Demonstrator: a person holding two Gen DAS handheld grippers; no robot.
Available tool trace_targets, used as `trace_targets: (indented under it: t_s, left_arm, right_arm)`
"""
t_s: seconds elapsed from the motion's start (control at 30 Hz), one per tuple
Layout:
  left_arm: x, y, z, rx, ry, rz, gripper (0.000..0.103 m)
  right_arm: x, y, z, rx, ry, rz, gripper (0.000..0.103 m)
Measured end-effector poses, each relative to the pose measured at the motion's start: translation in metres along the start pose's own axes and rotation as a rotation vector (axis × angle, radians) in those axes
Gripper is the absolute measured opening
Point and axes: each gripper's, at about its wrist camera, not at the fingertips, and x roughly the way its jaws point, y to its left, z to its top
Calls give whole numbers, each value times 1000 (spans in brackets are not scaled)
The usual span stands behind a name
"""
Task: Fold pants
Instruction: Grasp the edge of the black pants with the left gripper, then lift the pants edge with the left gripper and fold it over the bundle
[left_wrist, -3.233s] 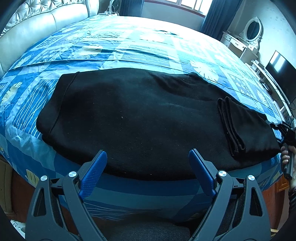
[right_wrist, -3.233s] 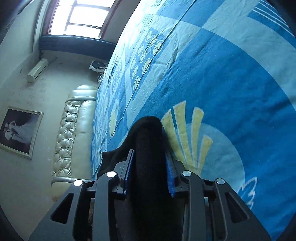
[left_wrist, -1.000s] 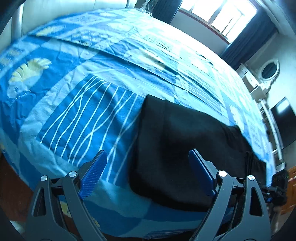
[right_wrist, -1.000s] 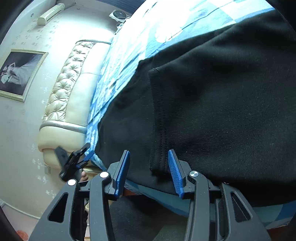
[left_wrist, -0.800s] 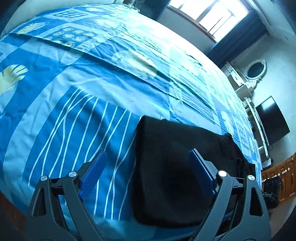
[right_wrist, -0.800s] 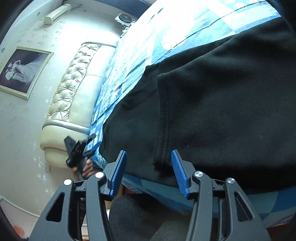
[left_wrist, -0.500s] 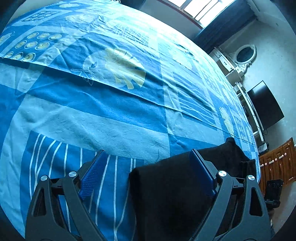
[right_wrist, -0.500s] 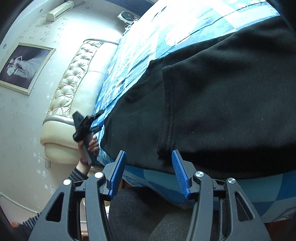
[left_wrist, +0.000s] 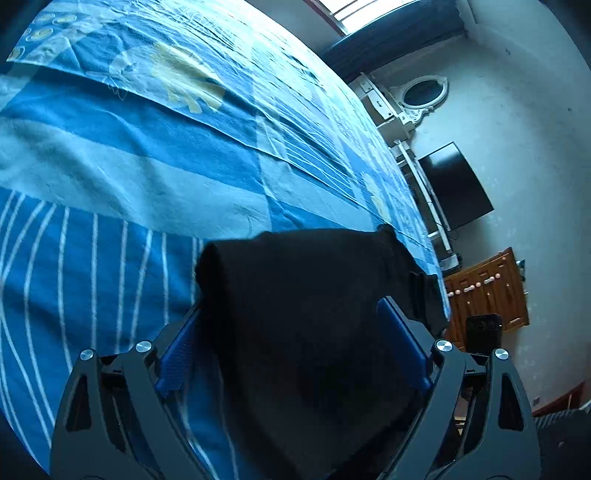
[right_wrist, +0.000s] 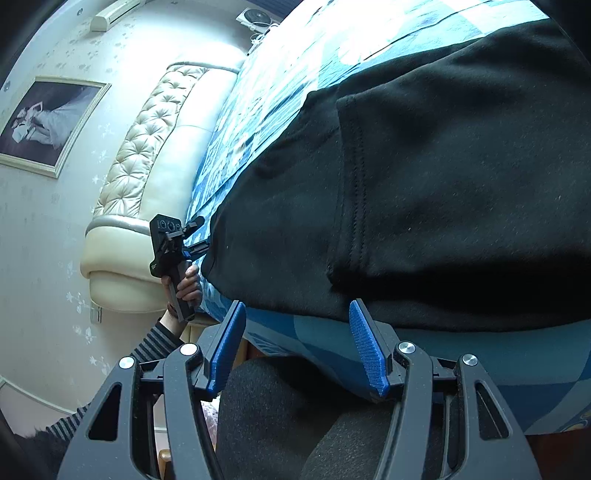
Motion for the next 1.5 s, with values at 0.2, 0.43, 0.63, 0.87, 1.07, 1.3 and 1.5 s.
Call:
trace_targets:
  t_s: [0.2, 0.43, 0.63, 0.87, 1.07, 1.3, 1.5]
  left_arm:
    - [12, -22, -28, -9, 29, -50, 88]
    - [13, -3, -32, -204, -6, 48, 34]
    - [11, -11, -34, -245, -34, 93, 17]
    - [1, -50, -29, -219, -61, 197, 14]
    - [-7, -102, -24, -167, -82, 279, 13]
    - [3, -170, -18, -76, -80, 369, 11]
    - [29, -221, -7, -15, -77, 413, 11]
  right_arm:
    - [-3, 4, -5, -14, 8, -6, 58]
    - [-9, 0, -8, -21, -12, -24, 58]
    - [-26, 0, -7, -50, -104, -92, 70]
    - [-36, -15, -5, 11, -178, -127, 84]
    - [-33, -14, -7, -18, -189, -236, 85]
    - [-35, -12, -12, -12, -201, -257, 85]
    - [-40, -7, -15, -26, -204, -252, 85]
